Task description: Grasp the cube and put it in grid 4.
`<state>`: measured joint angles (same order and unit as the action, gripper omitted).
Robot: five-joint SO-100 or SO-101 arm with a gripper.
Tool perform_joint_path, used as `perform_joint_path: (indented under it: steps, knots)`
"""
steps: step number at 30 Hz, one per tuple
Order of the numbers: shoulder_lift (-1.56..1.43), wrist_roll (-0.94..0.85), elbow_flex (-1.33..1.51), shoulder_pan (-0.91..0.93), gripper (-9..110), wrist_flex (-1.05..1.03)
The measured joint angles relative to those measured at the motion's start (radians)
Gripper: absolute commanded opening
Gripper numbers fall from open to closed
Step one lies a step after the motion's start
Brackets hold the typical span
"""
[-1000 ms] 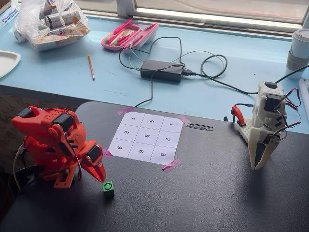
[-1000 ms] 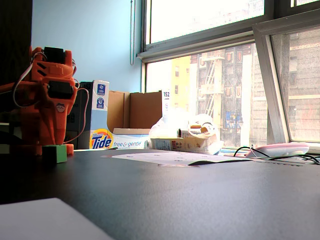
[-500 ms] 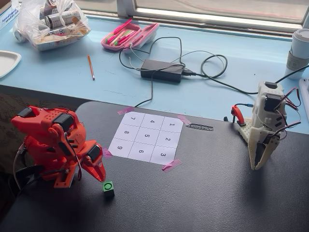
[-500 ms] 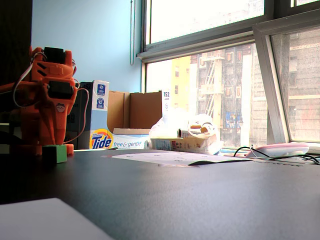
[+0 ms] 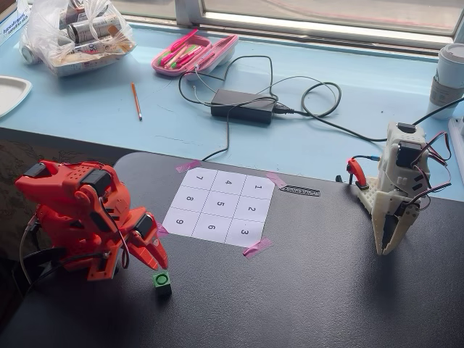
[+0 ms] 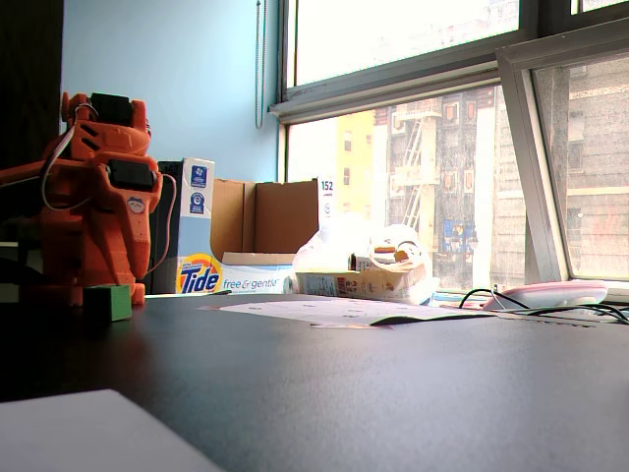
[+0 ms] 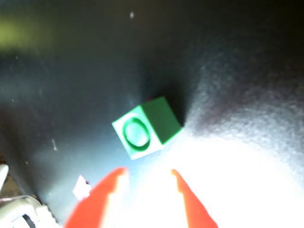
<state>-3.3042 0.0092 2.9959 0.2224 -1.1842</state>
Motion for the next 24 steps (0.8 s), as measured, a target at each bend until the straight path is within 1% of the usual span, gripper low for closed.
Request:
perform_joint_path:
  steps: [4, 6, 9, 15, 24]
  knots:
    - [0.057, 0.006, -0.084, -0.064, 24, 0.002]
    - [0.118, 0.025, -0.156, -0.095, 26, -0.006]
    - [0.244, 0.061, -0.276, -0.115, 26, -0.020]
    - [0.505, 0.123, -0.457, -0.064, 26, -0.009]
    - [0.767, 0.204, -0.511, 0.087, 26, 0.112]
